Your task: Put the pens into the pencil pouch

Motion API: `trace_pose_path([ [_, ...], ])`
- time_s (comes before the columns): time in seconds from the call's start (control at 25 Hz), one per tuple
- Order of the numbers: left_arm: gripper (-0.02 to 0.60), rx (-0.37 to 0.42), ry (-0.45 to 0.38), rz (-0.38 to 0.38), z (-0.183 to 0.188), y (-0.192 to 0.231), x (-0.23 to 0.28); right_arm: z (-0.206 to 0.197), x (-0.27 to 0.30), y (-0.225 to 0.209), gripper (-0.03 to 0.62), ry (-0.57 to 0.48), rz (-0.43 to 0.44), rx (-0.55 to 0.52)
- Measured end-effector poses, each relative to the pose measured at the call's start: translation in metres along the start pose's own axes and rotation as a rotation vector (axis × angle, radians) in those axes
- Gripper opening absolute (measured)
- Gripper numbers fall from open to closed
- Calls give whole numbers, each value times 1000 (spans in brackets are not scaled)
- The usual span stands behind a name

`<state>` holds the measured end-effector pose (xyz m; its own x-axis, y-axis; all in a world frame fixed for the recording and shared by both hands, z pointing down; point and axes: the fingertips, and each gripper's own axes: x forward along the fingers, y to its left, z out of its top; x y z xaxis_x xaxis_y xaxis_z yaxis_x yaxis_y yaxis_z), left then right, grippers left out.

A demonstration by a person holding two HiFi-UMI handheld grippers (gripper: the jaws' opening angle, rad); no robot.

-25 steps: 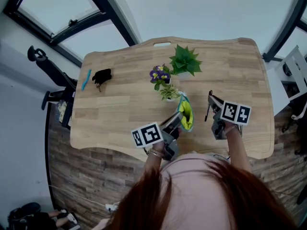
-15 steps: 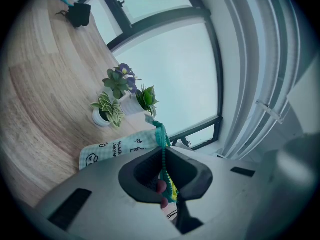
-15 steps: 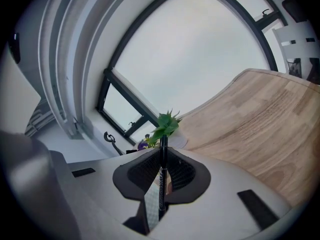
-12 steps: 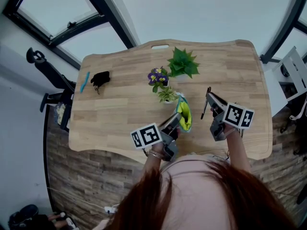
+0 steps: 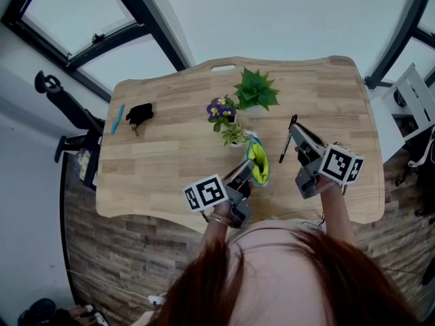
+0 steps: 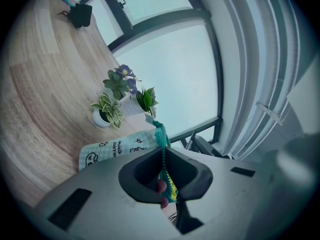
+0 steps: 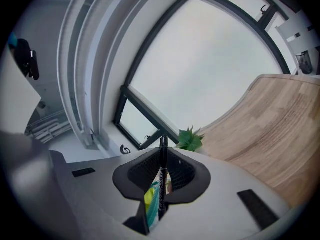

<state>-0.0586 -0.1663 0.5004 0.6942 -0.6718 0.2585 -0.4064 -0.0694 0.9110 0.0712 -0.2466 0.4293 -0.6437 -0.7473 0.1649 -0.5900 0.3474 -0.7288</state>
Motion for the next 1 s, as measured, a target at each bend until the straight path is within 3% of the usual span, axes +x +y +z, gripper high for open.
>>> trace_pose_path([
  [0.48,17,-5,-3,6,-2,1,0,23,-9,49,38,-136,164,-50],
  [0.8,17,-16,-5,8,-3,3,1,17,-6,73,38,-154,276,-129],
  [1.0,17,-17,-5,-4,-2,0,2,5,2,76,38,-145,279,-192],
])
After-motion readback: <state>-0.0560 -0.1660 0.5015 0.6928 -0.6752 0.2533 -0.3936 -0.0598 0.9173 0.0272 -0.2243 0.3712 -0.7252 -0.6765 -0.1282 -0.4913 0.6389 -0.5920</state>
